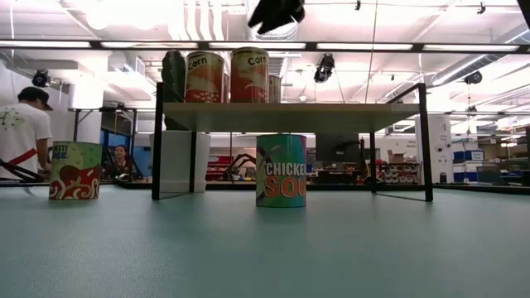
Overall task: Pick and place cans onto a shelf
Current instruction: Adjust the cans on the shelf
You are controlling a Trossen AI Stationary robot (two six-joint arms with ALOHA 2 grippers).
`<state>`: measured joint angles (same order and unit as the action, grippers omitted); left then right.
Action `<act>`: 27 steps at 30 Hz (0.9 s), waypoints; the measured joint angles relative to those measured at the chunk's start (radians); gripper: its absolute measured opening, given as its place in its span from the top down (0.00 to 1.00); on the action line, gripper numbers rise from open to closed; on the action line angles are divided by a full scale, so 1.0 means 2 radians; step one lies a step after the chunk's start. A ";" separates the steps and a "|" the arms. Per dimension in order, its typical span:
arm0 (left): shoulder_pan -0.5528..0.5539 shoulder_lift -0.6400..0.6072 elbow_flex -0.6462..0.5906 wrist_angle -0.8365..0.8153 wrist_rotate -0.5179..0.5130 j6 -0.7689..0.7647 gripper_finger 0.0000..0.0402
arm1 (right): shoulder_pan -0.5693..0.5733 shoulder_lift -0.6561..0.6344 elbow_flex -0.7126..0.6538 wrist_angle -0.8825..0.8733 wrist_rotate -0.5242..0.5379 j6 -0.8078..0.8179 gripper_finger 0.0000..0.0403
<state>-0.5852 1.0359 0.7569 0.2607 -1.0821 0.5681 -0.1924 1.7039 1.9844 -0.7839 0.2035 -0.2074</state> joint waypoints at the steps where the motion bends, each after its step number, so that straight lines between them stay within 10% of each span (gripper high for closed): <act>1: 0.000 0.000 0.000 0.000 0.000 0.000 0.77 | -0.008 0.000 -0.002 0.001 0.000 -0.001 0.32; 15: 0.000 0.000 0.000 0.000 0.000 0.000 0.77 | -0.091 0.003 -0.102 0.075 -0.027 -0.010 0.95; 27: 0.000 0.000 0.000 0.000 0.000 0.000 0.77 | -0.091 0.004 -0.119 0.064 -0.027 -0.007 0.97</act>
<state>-0.5852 1.0359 0.7568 0.2607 -1.0813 0.5682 -0.3740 1.7111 1.7462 -0.6550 0.1493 -0.2223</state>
